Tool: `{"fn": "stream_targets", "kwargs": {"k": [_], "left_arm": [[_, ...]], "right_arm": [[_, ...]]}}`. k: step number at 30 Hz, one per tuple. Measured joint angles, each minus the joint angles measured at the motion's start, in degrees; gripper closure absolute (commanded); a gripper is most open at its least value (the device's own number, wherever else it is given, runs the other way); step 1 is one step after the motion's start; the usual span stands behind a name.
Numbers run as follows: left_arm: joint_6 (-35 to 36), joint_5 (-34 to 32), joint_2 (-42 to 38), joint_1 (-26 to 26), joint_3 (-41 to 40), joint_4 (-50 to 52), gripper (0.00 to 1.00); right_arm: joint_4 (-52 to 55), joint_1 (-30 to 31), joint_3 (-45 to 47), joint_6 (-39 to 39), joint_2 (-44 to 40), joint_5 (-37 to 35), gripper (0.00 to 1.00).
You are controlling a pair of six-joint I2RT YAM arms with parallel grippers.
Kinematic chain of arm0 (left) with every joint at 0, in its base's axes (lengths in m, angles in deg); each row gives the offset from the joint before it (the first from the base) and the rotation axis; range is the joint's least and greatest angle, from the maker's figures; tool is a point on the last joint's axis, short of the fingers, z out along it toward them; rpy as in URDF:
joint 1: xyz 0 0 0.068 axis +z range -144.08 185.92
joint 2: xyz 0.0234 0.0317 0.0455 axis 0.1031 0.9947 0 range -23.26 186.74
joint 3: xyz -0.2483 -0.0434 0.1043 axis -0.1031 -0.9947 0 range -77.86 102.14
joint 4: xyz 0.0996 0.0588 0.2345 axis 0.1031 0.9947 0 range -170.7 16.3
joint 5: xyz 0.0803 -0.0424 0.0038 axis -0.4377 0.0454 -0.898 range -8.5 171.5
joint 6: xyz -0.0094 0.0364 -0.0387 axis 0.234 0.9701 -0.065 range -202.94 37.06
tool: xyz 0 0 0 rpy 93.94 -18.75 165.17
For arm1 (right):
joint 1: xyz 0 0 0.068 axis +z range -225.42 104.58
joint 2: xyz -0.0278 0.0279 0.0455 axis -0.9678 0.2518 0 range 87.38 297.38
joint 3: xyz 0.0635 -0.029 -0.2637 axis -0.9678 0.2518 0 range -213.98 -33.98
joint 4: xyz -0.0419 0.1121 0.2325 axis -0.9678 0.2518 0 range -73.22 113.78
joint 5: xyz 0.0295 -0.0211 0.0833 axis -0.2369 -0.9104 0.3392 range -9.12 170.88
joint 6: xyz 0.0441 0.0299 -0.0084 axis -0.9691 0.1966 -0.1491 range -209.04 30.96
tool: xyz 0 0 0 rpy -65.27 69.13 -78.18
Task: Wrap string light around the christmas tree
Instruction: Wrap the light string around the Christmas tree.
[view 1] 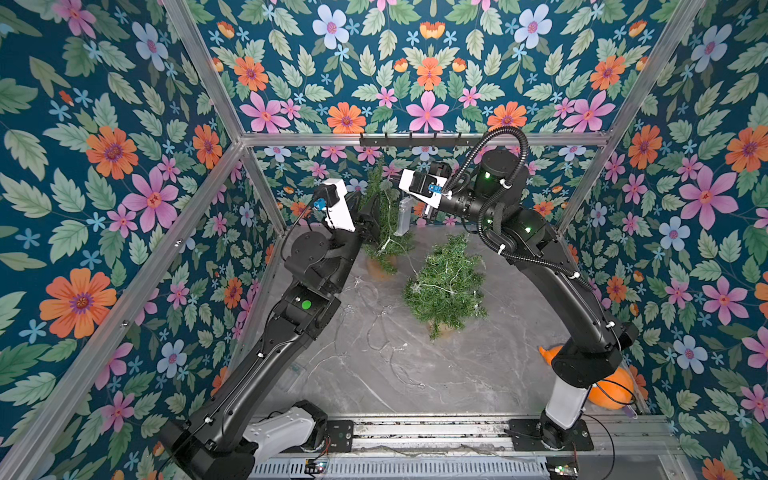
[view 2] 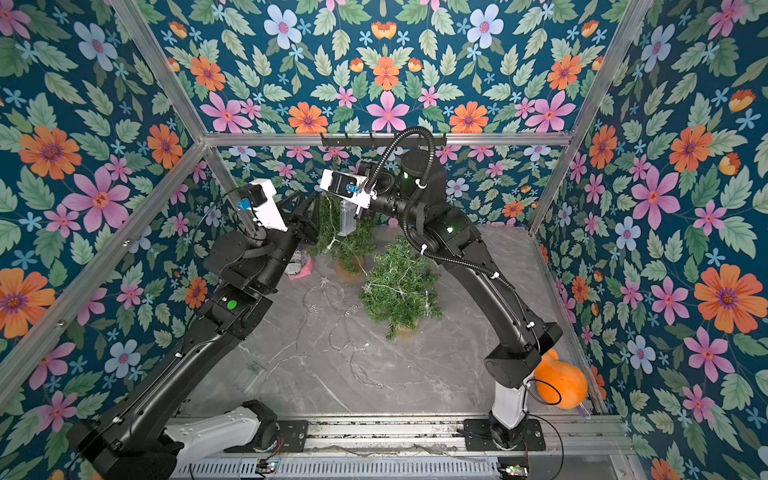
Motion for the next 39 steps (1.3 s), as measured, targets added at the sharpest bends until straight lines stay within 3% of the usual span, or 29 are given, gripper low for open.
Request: {"fn": "stream_targets", "kwargs": {"k": [8, 13, 20, 26, 31, 39], "left_arm": [[-0.3, 3.9, -0.1, 0.1, -0.7, 0.6, 0.48], [-0.9, 4.5, 0.0, 0.1, -0.9, 0.5, 0.35], [-3.3, 5.4, 0.0, 0.1, -1.2, -0.1, 0.39], [-4.3, 5.0, 2.8, 0.1, 1.5, 0.0, 0.61], [-4.8, 5.7, 4.7, 0.1, 2.4, 0.2, 0.98], [-6.1, 6.9, 4.7, 0.1, 2.4, -0.5, 1.00]], "right_arm": [[-0.9, 0.1, 0.8, -0.3, -0.5, 0.1, 1.00], [-1.3, 0.1, 1.3, 0.2, -0.5, 0.1, 1.00], [-1.7, 0.1, 2.6, 0.6, -0.5, -0.3, 1.00], [-2.9, 0.1, 4.6, 0.7, -1.6, -0.2, 1.00], [-3.8, 0.1, 4.7, 0.8, -1.8, -0.1, 1.00], [-3.9, -0.4, 4.6, 1.7, -0.7, -3.7, 1.00]]}}
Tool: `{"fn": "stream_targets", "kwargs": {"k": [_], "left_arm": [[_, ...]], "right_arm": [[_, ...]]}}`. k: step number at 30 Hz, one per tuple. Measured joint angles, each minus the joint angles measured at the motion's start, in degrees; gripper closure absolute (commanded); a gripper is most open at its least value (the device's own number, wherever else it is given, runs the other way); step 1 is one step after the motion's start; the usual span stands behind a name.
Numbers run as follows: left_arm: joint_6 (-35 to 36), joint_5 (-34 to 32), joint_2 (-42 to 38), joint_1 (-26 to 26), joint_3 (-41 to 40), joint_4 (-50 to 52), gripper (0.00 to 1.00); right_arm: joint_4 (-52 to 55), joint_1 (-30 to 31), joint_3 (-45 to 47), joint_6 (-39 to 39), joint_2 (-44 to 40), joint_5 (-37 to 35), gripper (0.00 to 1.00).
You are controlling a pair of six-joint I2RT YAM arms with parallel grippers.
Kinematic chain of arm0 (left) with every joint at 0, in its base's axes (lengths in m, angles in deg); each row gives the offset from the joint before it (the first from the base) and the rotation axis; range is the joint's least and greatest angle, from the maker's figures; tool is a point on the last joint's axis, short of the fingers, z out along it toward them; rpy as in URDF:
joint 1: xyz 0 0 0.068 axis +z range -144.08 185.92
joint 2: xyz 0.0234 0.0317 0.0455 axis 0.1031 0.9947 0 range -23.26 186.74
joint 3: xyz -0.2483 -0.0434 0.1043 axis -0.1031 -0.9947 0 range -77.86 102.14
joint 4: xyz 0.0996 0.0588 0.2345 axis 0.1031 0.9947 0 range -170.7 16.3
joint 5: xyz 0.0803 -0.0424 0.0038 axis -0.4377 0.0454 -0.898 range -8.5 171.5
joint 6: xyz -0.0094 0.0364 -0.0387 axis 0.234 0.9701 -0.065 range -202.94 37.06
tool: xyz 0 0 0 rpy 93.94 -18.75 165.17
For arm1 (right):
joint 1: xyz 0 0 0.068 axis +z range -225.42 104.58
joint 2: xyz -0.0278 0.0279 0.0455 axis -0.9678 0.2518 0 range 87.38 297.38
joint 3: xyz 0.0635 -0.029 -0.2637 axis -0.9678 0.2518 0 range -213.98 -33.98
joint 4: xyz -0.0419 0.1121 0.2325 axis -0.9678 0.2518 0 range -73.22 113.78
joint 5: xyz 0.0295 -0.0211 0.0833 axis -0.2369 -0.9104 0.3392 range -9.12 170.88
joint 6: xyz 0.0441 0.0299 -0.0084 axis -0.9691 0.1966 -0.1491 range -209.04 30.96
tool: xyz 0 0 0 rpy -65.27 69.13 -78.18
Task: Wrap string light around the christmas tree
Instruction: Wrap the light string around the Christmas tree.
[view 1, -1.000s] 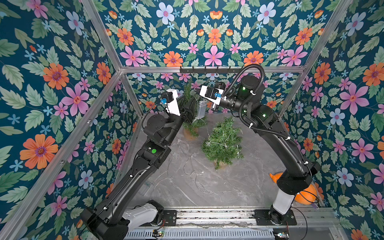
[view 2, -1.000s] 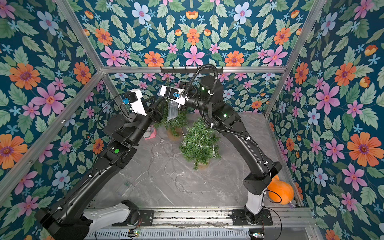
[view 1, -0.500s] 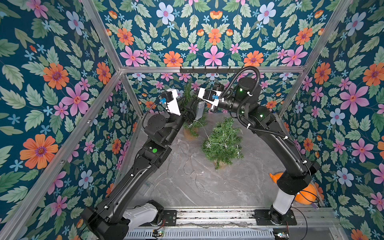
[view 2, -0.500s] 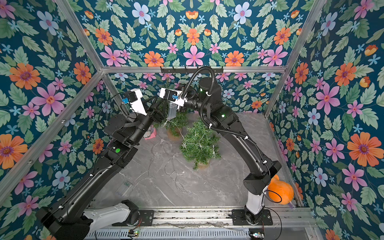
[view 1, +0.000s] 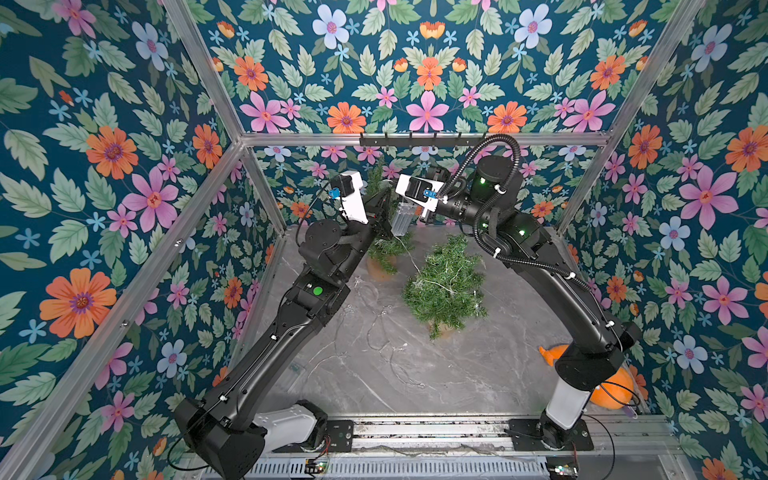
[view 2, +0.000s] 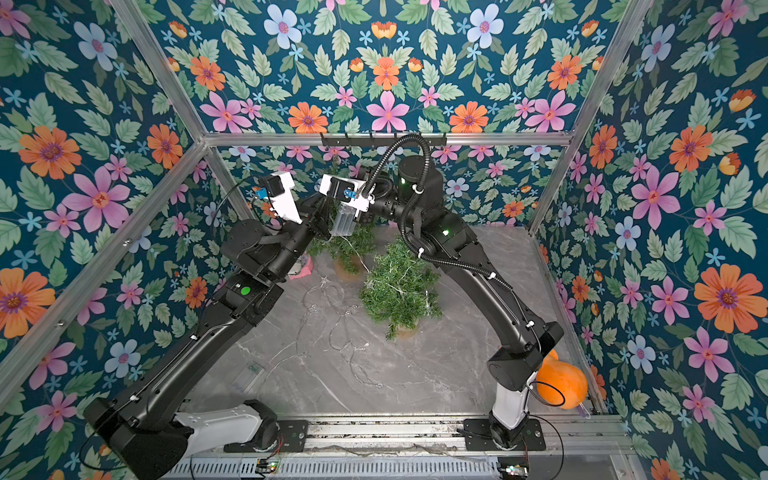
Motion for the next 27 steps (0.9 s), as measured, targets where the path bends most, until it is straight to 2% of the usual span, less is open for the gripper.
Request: {"fn": "stream_targets", "kwargs": {"k": [6, 15, 18, 23, 27], "left_arm": [[-0.9, 3.5, -0.2, 0.0, 0.1, -1.1, 1.00], [-3.3, 12.0, 3.0, -0.2, 2.9, -0.9, 1.00], [-3.4, 14.1, 3.7, -0.3, 4.1, -0.2, 1.00], [-3.4, 17.1, 6.0, -1.0, 7.1, 1.4, 1.00], [-3.3, 17.7, 7.1, -1.6, 8.6, 2.8, 1.00]], "right_arm": [[0.4, -3.0, -3.0, -2.7, 2.4, -1.7, 1.00], [2.4, -7.9, -6.4, -9.8, 5.8, 4.4, 0.92], [0.5, -10.8, -6.5, -13.9, 6.4, 4.9, 0.90], [-3.7, -13.7, -5.6, -19.5, 7.5, 4.6, 0.81], [-6.3, -14.7, -5.3, -22.7, 8.6, 5.1, 0.80]]}}
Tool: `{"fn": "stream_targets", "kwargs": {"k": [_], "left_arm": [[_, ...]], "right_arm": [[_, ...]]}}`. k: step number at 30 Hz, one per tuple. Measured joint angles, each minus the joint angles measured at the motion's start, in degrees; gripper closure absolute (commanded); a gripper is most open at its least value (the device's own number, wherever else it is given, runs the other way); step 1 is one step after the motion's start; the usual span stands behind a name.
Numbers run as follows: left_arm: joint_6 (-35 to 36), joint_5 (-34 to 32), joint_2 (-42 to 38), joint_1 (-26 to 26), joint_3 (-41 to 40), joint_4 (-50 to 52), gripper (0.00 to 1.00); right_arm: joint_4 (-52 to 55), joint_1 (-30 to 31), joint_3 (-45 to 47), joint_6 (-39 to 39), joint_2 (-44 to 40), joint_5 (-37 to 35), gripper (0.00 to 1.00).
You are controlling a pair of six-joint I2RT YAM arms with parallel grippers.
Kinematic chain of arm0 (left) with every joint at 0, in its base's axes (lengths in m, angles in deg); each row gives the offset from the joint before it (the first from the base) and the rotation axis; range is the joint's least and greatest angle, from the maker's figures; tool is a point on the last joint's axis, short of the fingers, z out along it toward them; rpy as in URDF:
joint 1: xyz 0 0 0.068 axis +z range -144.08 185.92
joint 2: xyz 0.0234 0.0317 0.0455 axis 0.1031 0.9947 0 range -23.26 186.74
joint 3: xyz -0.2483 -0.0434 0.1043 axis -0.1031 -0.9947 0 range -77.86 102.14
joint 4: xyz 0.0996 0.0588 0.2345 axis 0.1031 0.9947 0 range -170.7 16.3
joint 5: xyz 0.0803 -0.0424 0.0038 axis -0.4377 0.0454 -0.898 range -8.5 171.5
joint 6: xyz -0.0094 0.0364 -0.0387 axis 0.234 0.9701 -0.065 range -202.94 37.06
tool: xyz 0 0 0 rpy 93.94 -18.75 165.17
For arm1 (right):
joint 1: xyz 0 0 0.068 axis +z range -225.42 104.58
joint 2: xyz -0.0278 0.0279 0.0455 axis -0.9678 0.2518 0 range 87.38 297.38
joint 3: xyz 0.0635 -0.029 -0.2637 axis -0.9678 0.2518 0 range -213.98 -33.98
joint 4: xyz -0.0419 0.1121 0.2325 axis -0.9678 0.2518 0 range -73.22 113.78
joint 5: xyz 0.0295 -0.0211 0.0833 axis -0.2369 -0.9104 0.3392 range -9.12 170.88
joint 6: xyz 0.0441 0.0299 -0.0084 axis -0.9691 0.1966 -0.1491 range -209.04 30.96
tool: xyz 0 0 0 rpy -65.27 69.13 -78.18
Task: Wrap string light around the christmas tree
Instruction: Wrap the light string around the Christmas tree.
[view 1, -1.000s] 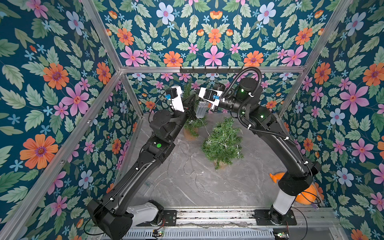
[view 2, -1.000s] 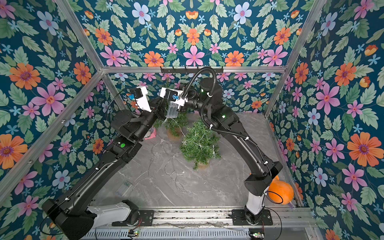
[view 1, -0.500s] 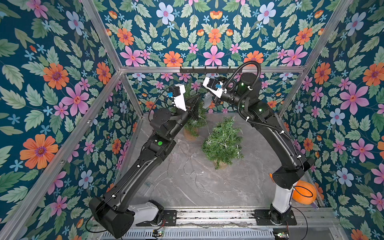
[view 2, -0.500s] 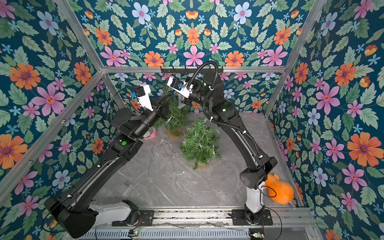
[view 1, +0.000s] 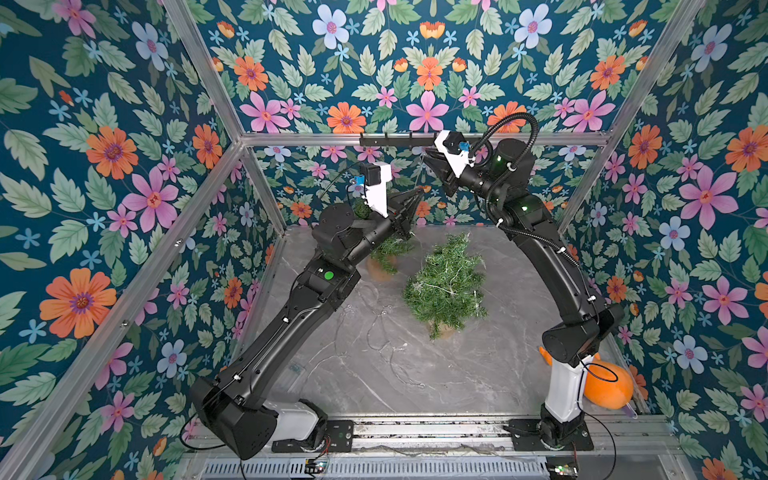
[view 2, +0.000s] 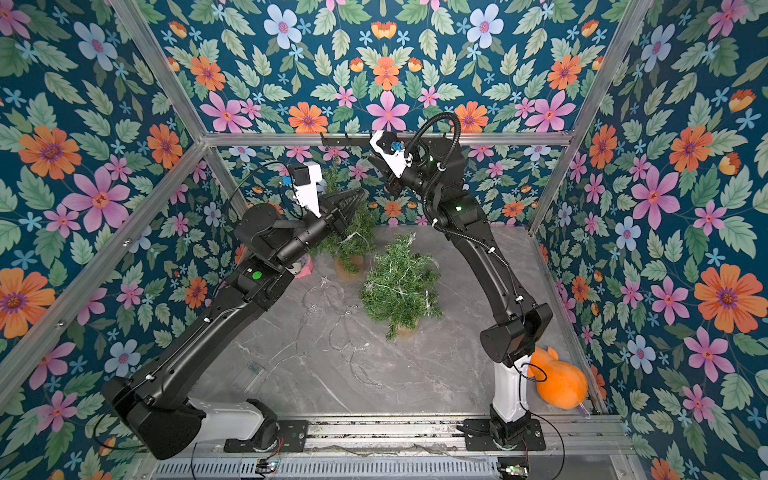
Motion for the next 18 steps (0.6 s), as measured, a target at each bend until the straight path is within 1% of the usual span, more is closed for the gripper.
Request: {"fn": "stream_targets", "kwargs": {"k": [1, 2, 4, 7, 11, 18], "left_arm": [[0.1, 0.0, 0.2, 0.0, 0.1, 0.3, 1.00], [0.2, -0.1, 0.4, 0.0, 0.2, 0.6, 1.00], [0.2, -0.4, 0.9, -0.1, 0.4, 1.0, 1.00], [0.2, -0.9, 1.5, -0.1, 0.5, 1.5, 1.00], [0.0, -2.1, 2.8, -0.3, 0.5, 2.6, 1.00], [-1.0, -9.5, 6.6, -0.4, 2.7, 7.0, 1.00]], "right_arm": [[-0.6, -0.2, 0.1, -1.0, 0.2, 0.1, 0.82], [-1.1, -0.3, 0.2, -1.2, 0.2, 0.3, 0.86], [-2.5, -0.6, 1.4, -2.2, 0.1, 0.9, 0.99], [-4.7, -1.0, 4.6, -2.6, -0.7, 1.6, 1.00], [-7.1, -3.1, 9.4, -2.7, -2.5, 3.2, 1.00], [-8.3, -8.4, 15.7, -4.9, -4.9, 10.0, 1.00]]}}
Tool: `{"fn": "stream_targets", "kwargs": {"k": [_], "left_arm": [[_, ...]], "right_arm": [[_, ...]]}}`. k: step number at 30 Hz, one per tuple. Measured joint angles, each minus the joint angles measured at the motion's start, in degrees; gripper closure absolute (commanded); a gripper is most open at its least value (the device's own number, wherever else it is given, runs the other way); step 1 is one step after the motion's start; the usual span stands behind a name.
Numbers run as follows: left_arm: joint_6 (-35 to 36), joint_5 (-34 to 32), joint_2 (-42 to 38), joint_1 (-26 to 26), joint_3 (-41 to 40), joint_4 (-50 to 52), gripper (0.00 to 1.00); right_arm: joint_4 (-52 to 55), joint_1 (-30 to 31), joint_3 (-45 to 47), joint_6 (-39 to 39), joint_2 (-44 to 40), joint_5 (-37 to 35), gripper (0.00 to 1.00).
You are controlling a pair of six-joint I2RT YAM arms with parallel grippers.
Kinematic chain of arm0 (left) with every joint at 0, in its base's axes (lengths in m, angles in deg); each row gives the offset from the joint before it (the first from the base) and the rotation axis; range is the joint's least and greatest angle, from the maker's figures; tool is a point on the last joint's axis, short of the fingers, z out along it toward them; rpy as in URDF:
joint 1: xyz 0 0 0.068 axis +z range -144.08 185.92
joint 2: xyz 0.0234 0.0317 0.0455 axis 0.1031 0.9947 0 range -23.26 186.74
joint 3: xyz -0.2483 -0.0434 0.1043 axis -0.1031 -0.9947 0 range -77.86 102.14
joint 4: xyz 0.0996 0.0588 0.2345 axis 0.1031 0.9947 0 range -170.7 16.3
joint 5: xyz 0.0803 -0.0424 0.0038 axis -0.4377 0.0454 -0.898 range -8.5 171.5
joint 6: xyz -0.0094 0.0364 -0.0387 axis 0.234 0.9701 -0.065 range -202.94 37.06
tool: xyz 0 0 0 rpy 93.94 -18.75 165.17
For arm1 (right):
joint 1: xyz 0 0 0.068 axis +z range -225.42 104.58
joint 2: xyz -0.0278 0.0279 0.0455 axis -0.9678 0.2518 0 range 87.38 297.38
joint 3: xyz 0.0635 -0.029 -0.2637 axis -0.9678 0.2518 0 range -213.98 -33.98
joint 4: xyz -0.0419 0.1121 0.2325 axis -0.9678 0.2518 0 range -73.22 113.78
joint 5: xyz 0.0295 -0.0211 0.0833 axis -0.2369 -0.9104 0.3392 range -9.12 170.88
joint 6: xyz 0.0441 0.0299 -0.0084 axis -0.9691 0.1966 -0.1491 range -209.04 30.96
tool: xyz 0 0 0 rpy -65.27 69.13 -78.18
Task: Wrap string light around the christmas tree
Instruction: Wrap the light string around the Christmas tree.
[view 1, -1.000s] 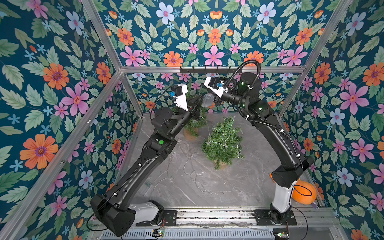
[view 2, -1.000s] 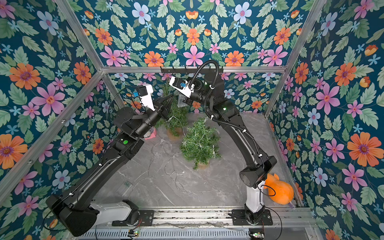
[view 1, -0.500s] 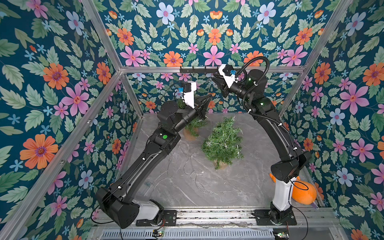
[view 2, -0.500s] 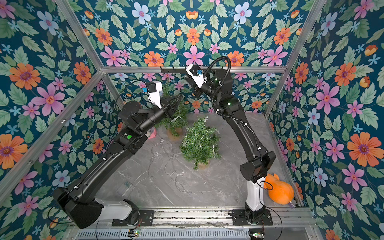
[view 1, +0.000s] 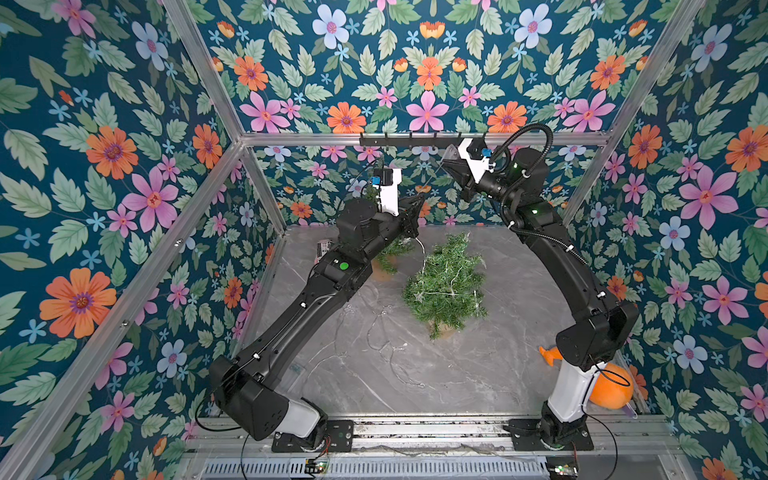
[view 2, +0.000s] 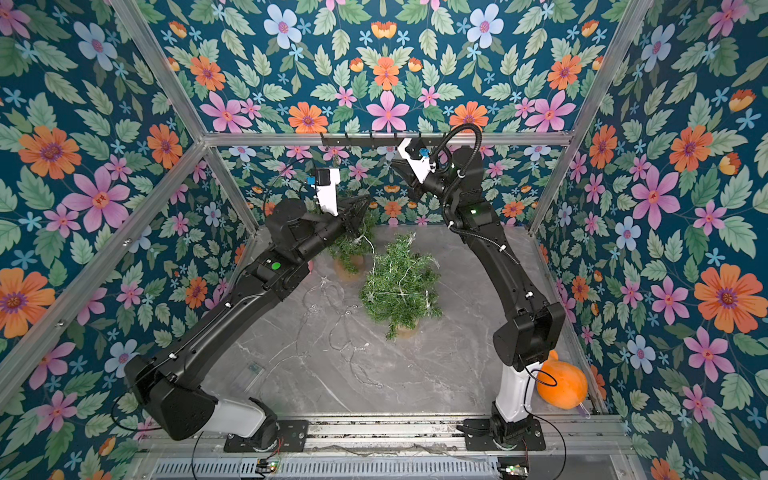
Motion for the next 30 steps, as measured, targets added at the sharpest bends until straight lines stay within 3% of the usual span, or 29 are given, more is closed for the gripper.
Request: {"fn": "stream_targets", "kwargs": {"k": [4, 9, 12, 16, 19, 30], "left_arm": [[0.7, -5.1, 4.0, -0.1, 3.0, 2.2, 1.00], [0.9, -5.7, 9.9, 0.0, 7.3, 4.3, 1.00], [-0.2, -2.9, 11.5, 0.0, 8.2, 4.4, 0.81], [-0.7, 1.1, 11.7, -0.4, 8.2, 4.1, 0.44], [-1.5, 2.5, 10.7, -0.7, 6.7, 3.8, 0.27], [-1.6, 2.4, 1.6, -0.7, -0.9, 2.4, 0.14]], "right_arm": [[2.4, -1.0, 2.0, 1.4, 0.0, -0.9, 1.00], [4.8, -2.3, 6.6, 1.7, -1.3, -4.2, 1.00], [6.6, -2.9, 11.2, 1.7, -4.5, -7.0, 1.00], [7.3, -2.9, 18.6, 1.7, -10.6, -10.2, 1.00], [8.2, -2.9, 23.5, 1.4, -15.3, -12.3, 1.00], [10.5, -3.0, 36.3, -4.7, -28.0, -18.6, 1.00]]}}
